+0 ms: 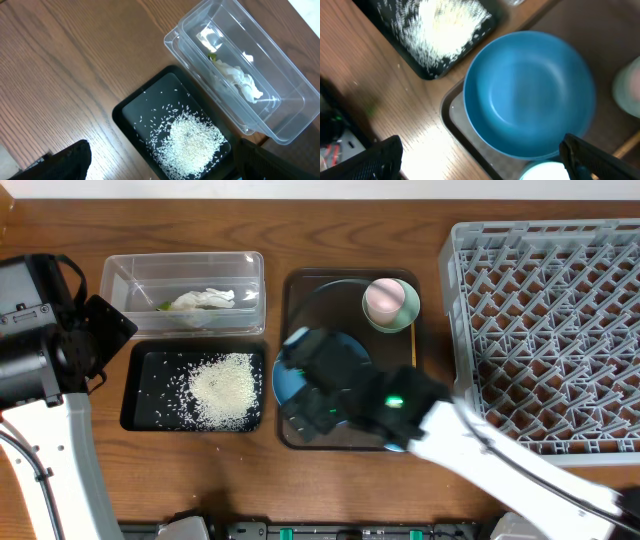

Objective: Sort waste into correct bins and load items into the dishwasher rack
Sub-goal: 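Reach the right gripper to the blue plate rim and grasp it, then lift the blue plate with the right gripper and carry it into the rack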

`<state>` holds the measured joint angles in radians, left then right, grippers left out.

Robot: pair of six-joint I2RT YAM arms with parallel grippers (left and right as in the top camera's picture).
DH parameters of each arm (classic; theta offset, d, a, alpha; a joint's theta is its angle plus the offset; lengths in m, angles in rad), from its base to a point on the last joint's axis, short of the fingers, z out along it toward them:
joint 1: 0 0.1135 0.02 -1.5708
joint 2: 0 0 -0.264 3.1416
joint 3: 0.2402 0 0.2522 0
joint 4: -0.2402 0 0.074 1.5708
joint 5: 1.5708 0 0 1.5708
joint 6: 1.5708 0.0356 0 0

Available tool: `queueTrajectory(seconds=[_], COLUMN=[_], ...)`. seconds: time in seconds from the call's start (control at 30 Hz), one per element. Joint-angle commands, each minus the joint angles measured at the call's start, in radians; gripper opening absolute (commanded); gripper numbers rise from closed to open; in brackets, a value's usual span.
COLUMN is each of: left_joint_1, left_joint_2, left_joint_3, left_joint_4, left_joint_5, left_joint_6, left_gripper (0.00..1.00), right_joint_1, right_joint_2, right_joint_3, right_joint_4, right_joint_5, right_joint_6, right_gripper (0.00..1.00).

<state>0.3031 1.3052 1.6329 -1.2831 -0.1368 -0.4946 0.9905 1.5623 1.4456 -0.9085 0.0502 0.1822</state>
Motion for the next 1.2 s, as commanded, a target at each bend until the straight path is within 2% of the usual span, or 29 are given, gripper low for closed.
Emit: queueTrajectory(seconds=[0.0,0.03,0.13,0.2,0.27,0.5,0.57,0.73,0.97,1.17], left_joint_1=[0.004,0.004,0.004,0.004,0.004,0.004,0.004,0.004,0.004,0.004], left_joint_2=[-0.003,-0.003,-0.003,-0.003,-0.003,-0.003,-0.003,-0.003,-0.003,-0.003], left_joint_3=[0.006,0.006,0.006,0.006,0.006,0.006,0.006,0.006,0.006,0.006], left_joint_4=[-0.003,-0.003,-0.003,-0.003,-0.003,-0.003,-0.003,-0.003,-0.003,-0.003], left_joint_5=[-0.005,-0.005,-0.005,-0.005,-0.005,-0.005,-0.005,-0.005,-0.005,-0.005], left_joint_6=[-0.001,-0.001,-0.001,-0.001,-0.001,-0.001,-0.001,-0.001,-0.001,-0.001], left_gripper=[0.93,0.93,0.93,0.93,0.93,0.93,0.93,0.93,0.93,0.93], right_joint_1=[0.033,0.037,0.043,0.045,0.045,0.045,0.045,0.045,0.045,0.045], right_joint_2=[0.092,0.12,0.211,0.263,0.306,0.423,0.447,0.473,0.471,0.45], right_joint_3=[0.013,0.013,0.013,0.013,0.013,0.013,0.013,0.013,0.016,0.068], right_joint_4=[0.022,0.031,0.064,0.086,0.1,0.11,0.109,0.11,0.115,0.095], right_joint_5=[0.05,0.05,0.021,-0.018,-0.041,-0.039,-0.04,-0.04,-0.04,-0.041], right_joint_6=[-0.014,-0.014,0.008,0.008,0.01,0.049,0.049,0.05,0.05,0.05], right_gripper=[0.99,0.99,0.86,0.82,0.73,0.71,0.67,0.5,0.16,0.1])
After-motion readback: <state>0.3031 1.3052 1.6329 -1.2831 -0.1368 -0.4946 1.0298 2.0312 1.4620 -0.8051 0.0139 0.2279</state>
